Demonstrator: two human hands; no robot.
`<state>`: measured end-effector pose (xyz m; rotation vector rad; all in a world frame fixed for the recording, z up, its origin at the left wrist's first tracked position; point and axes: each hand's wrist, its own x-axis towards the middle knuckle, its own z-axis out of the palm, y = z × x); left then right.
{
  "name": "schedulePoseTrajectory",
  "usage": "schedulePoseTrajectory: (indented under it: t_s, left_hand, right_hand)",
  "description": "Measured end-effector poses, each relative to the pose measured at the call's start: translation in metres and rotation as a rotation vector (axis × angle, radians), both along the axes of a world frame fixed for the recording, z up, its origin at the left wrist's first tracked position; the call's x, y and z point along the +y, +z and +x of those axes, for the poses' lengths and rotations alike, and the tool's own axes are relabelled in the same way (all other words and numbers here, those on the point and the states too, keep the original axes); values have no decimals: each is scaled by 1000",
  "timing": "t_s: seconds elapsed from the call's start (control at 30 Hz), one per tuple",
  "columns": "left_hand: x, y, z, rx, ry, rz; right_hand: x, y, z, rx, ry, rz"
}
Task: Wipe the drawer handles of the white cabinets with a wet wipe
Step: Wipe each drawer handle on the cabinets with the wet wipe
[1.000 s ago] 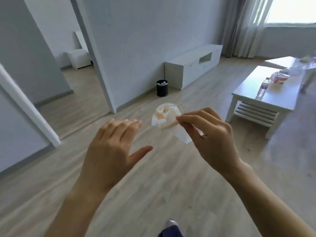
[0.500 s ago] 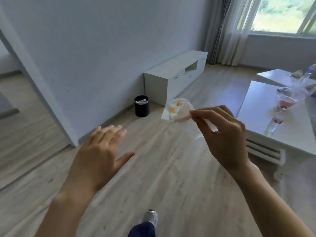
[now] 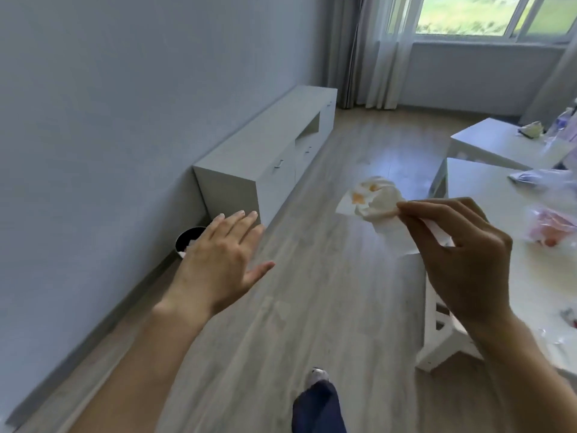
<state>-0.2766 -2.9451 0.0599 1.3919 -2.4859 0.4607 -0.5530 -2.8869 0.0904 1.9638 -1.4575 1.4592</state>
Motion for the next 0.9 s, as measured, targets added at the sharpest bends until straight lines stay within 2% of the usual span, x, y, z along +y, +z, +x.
schedulePoseTrajectory:
  t_s: [0.17, 0.37, 0.7, 0.9]
  left_hand:
    - [-213, -14, -47, -10, 57, 109]
    - [-406, -40, -69, -4, 200, 199]
    - [-735, -123, -134, 18, 398, 214]
    - [-880, -175, -166, 36, 539, 288]
  right_hand:
    - [-226, 8, -40, 48, 57, 17]
    - [-469, 14, -67, 23, 169, 52]
    - [-844, -62, -121, -2, 330, 116]
    - [-1029, -118, -155, 20, 486, 215]
